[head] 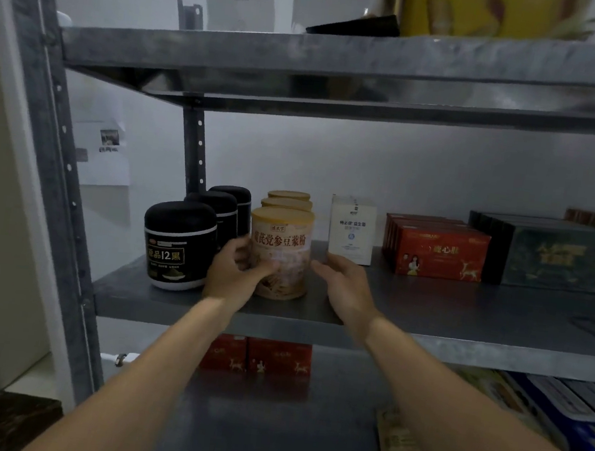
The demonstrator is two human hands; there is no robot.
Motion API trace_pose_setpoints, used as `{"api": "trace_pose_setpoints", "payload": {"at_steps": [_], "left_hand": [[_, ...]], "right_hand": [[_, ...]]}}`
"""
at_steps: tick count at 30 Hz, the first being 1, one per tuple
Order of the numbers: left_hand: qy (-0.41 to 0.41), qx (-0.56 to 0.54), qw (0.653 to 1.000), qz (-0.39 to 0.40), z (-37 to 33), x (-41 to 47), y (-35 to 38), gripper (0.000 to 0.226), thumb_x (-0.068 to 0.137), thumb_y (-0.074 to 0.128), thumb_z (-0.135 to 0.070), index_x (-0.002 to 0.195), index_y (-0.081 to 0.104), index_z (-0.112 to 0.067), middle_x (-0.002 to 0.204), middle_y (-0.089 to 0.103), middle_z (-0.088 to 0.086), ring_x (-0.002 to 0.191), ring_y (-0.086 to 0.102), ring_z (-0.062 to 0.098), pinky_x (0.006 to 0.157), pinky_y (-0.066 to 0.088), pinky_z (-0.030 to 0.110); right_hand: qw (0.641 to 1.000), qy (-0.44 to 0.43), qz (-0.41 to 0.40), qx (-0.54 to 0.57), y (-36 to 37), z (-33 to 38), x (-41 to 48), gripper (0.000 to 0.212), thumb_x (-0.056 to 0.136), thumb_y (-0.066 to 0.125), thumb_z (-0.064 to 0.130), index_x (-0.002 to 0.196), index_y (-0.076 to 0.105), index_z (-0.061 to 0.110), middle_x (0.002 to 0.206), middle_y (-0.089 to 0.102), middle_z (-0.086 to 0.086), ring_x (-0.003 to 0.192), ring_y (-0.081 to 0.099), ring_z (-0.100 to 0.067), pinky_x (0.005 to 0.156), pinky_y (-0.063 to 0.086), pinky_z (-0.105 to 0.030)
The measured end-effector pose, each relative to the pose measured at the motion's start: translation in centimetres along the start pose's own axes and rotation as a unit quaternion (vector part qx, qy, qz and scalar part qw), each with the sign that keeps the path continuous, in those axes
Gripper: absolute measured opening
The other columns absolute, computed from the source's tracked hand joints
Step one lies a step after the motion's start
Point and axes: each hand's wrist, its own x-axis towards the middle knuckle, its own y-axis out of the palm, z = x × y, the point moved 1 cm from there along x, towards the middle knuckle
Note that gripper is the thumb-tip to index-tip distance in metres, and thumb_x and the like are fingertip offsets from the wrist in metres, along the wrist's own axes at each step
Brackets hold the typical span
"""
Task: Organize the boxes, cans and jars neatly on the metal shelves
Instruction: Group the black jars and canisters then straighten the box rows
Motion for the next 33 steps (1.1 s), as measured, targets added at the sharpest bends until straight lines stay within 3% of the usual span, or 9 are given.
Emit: {"api": "trace_pose_setpoints", "payload": {"at_steps": [4,7,10,14,16,19,24,28,33], "left_hand": [[0.004,0.06,0.996,-0.067,-1.1,-3.5,1.6,0.043,0.081,0.077,-0.025,0.119,0.057,-0.018,0.113,0.061,0.0,0.104,0.058,0.015,0.086,0.048,0.028],[0.004,0.074,0.995,-0.063,-2.5,-6.1,3.7,0.035,0.081,0.077,-0.026,0.11,0.058,-0.024,0.102,0.063,-0.006,0.103,0.061,0.016,0.09,0.05,0.031],[0.002,0.107,0.993,-0.058,-4.3,-8.3,6.1,0.042,0.083,0.074,-0.035,0.118,0.056,-0.021,0.109,0.06,-0.007,0.103,0.057,0.011,0.085,0.044,0.025],[0.001,0.132,0.99,-0.043,-5.9,-9.0,8.6,0.026,0.086,0.07,-0.038,0.099,0.053,-0.024,0.1,0.06,-0.005,0.098,0.056,0.014,0.078,0.041,0.025],[-0.004,0.122,0.992,-0.027,-6.2,-8.3,9.7,0.034,0.086,0.069,-0.041,0.11,0.056,-0.02,0.11,0.061,-0.003,0.108,0.056,0.017,0.083,0.041,0.026],[-0.009,0.08,0.997,-0.005,-6.2,-6.4,11.6,0.063,0.088,0.065,-0.042,0.142,0.041,-0.023,0.143,0.048,0.0,0.129,0.045,0.018,0.101,0.035,0.028],[0.016,0.055,0.998,-0.016,-5.6,-2.1,13.9,0.053,0.097,0.051,-0.042,0.145,0.037,-0.025,0.146,0.044,-0.005,0.119,0.044,0.006,0.089,0.029,0.016],[-0.008,0.017,1.0,-0.023,-4.0,2.5,15.2,0.058,0.098,0.044,-0.047,0.151,0.029,-0.026,0.154,0.033,-0.003,0.138,0.033,0.016,0.103,0.026,0.029],[-0.053,-0.042,0.998,-0.016,-1.9,7.3,16.9,0.058,0.098,0.041,-0.049,0.15,0.029,-0.025,0.155,0.031,0.0,0.139,0.032,0.021,0.11,0.026,0.037]], "right_hand": [[0.997,-0.021,0.016,-0.075,-4.0,-0.1,-2.4,0.06,0.092,0.065,0.033,0.145,0.043,0.015,0.147,0.047,-0.002,0.134,0.044,-0.019,0.11,0.034,-0.029],[0.99,-0.038,0.035,-0.128,-6.9,-0.2,-3.7,0.064,0.092,0.064,0.035,0.148,0.04,0.016,0.15,0.043,-0.002,0.137,0.041,-0.021,0.112,0.033,-0.032],[0.987,-0.052,0.047,-0.146,-9.3,0.0,-4.6,0.067,0.092,0.064,0.036,0.149,0.036,0.017,0.153,0.039,-0.002,0.138,0.039,-0.021,0.11,0.031,-0.03],[0.987,-0.045,0.035,-0.153,-11.8,0.3,-4.6,0.067,0.09,0.066,0.039,0.148,0.039,0.022,0.151,0.041,0.0,0.136,0.042,-0.021,0.113,0.034,-0.034],[0.989,-0.044,0.024,-0.138,-12.9,0.5,-4.0,0.066,0.089,0.067,0.039,0.147,0.041,0.024,0.149,0.044,0.002,0.135,0.044,-0.021,0.11,0.037,-0.034],[0.992,-0.051,0.011,-0.112,-13.8,0.8,-2.9,0.062,0.09,0.067,0.035,0.145,0.041,0.023,0.145,0.047,0.003,0.132,0.044,-0.018,0.098,0.035,-0.025],[0.995,-0.056,0.023,-0.074,-13.1,0.2,0.3,0.067,0.09,0.068,0.031,0.147,0.034,0.019,0.124,0.045,0.011,0.11,0.039,0.0,0.091,0.034,-0.02],[0.996,-0.037,0.022,-0.081,-11.6,-1.1,4.1,0.064,0.093,0.065,0.028,0.147,0.034,0.016,0.143,0.047,0.0,0.107,0.038,-0.001,0.092,0.032,-0.018],[0.997,-0.009,0.016,-0.072,-10.2,-2.4,8.1,0.061,0.096,0.058,0.035,0.148,0.031,0.017,0.138,0.048,0.003,0.107,0.037,-0.002,0.088,0.032,-0.019]]}}
